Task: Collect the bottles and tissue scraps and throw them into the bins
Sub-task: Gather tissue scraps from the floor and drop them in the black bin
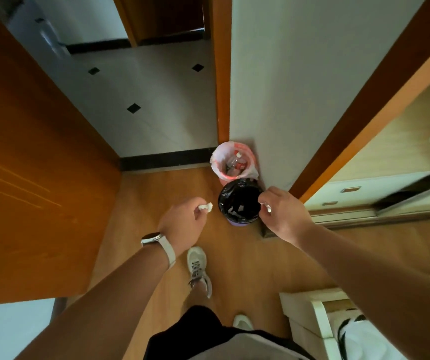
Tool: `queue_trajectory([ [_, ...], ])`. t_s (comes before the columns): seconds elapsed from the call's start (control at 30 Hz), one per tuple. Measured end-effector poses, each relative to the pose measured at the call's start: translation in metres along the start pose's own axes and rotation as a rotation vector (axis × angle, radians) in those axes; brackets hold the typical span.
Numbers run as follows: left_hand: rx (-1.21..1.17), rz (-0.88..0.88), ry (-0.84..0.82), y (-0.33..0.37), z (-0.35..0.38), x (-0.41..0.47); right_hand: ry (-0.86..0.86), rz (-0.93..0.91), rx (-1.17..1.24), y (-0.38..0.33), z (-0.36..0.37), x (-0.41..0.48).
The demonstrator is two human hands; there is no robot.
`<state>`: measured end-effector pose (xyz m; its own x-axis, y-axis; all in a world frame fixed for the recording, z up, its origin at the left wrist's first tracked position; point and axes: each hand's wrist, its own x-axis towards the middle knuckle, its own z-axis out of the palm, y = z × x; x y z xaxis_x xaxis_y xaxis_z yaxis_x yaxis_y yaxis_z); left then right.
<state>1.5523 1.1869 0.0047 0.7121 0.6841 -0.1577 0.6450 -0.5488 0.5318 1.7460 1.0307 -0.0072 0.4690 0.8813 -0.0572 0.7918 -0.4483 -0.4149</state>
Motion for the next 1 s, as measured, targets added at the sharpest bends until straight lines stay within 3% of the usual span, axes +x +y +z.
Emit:
queue_trajectory([
  [0.3,-0.152,0.104,-0.124,-0.046,0.025,0.140,-0.046,0.209,-0.007,0.006,0.034,0.097],
  [0.63,-0.083,0.210,-0.267,-0.069,0.072,0.260,-0.034,0.435,0.023,0.037,0.076,0.180],
  [1.0,0.027,0.192,-0.361,-0.117,0.224,0.339,-0.171,0.432,0.087,0.142,0.211,0.227],
])
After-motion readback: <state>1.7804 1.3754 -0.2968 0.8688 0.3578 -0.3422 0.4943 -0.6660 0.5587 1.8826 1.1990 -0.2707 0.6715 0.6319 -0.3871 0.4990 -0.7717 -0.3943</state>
